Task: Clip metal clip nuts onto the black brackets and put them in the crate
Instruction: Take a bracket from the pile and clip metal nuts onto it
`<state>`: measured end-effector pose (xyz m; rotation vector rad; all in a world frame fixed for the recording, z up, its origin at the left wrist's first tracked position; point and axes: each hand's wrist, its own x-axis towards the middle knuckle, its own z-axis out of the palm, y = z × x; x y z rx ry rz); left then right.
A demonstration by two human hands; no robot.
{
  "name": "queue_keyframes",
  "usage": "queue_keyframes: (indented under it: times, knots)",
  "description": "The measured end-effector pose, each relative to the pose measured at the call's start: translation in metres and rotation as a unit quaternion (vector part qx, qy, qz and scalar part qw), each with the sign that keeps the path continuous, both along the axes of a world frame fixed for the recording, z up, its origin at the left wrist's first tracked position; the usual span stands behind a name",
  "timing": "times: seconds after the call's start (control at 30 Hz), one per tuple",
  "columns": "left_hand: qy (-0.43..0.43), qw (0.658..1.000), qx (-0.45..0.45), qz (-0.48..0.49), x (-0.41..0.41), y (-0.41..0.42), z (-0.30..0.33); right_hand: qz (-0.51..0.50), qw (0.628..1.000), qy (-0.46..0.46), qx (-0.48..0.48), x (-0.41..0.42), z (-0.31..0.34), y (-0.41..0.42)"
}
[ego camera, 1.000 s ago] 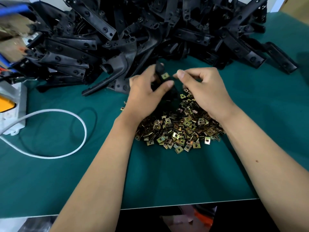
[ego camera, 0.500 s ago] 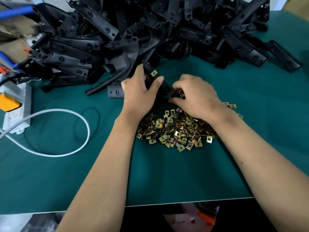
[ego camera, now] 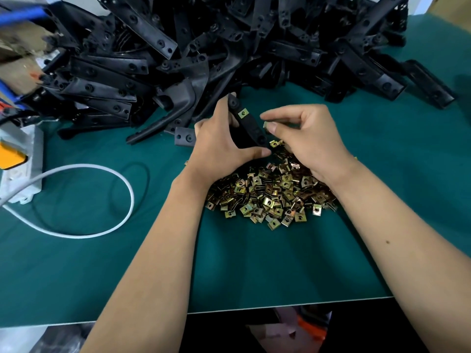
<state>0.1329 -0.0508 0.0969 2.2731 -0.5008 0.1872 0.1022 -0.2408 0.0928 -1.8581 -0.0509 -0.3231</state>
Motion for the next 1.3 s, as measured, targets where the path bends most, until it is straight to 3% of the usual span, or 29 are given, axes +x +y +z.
queue_keyframes:
  times: [0.57, 1.07, 1.3]
  knots:
    - [-0.049, 0.999, 0.023, -0.001, 0.0034, -0.003, -0.0057, 0.009, 1.0, 0.012, 0.018, -0.0016, 0.0052, -0.0014]
    - [-0.084, 0.996, 0.043, -0.001, 0.0053, -0.0083, -0.0082, 0.076, 0.993, 0.024, 0.085, -0.0043, 0.0072, 0.0021]
    - [-0.089, 0.995, 0.036, 0.02, 0.004, -0.0091, -0.0079, 0.043, 0.999, -0.024, -0.009, -0.0053, 0.0063, 0.0047]
